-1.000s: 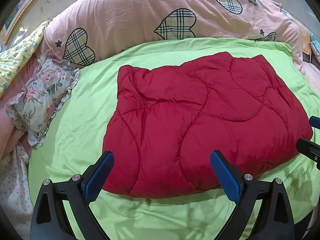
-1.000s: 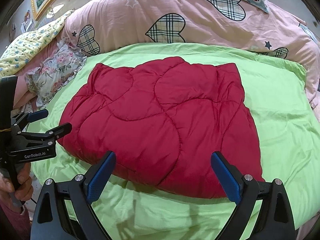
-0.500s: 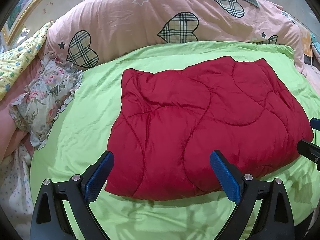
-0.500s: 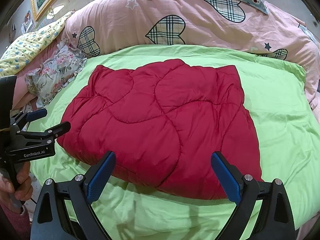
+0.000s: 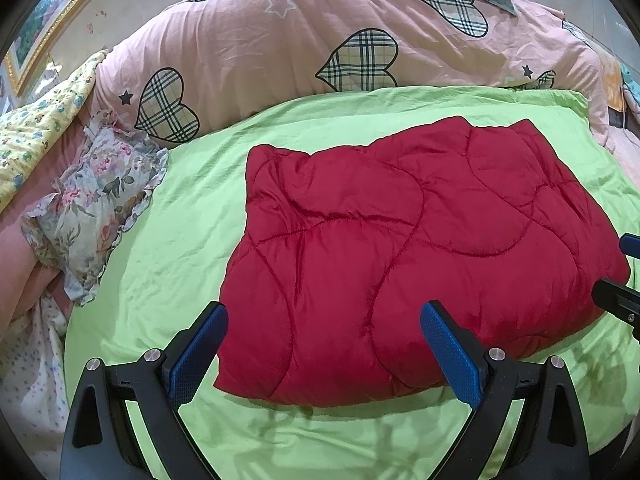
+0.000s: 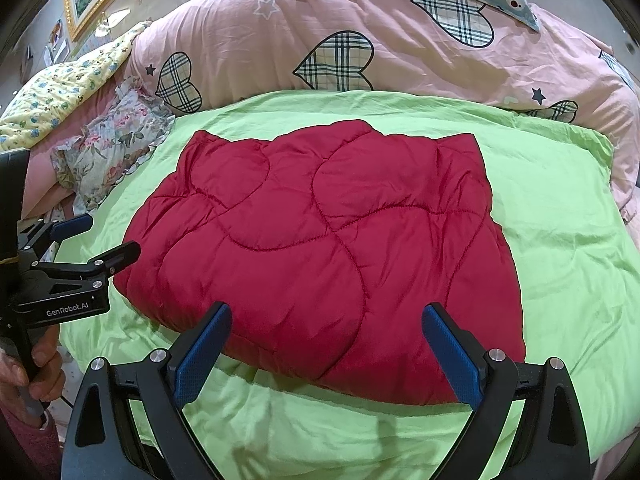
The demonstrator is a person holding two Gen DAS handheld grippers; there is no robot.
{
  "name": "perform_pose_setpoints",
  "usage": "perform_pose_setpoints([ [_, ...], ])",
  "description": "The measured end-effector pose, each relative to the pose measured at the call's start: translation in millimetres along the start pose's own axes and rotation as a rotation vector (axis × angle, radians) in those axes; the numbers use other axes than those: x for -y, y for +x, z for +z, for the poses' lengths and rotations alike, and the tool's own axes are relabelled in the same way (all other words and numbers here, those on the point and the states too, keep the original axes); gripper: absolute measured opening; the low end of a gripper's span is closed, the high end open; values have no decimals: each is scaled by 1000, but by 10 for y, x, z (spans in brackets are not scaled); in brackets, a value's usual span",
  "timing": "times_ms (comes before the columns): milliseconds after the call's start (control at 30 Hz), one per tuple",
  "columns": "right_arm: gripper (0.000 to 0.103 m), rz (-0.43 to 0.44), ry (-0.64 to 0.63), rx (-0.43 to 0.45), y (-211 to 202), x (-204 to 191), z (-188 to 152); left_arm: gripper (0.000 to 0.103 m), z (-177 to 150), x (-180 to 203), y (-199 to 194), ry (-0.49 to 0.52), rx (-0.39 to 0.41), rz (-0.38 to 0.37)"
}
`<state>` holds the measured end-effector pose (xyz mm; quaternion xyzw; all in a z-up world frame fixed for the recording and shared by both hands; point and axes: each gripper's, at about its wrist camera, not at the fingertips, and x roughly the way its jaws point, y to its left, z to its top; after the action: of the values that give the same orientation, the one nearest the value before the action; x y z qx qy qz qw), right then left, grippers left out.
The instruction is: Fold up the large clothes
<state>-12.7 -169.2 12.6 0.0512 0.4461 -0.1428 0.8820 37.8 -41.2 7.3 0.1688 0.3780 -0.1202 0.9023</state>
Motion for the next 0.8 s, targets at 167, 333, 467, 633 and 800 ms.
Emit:
perform_pose_setpoints([
  [167,97,-1,2,-1,34,16,37,98,18,5,14,-2,1,3],
  [333,97,-6,7,2,51,31,41,98,24,-2,27,-5,1,3],
  [467,97,-14,11,-3,86,59,55,98,40,-36,75,-22,-1,-1],
  [633,97,-18,23,-2,106,99,53,98,47,-73,168,-30,-12,3],
  [800,97,-9,33,-3,152,136,70,98,71,-119,222,-44,-15,-10],
])
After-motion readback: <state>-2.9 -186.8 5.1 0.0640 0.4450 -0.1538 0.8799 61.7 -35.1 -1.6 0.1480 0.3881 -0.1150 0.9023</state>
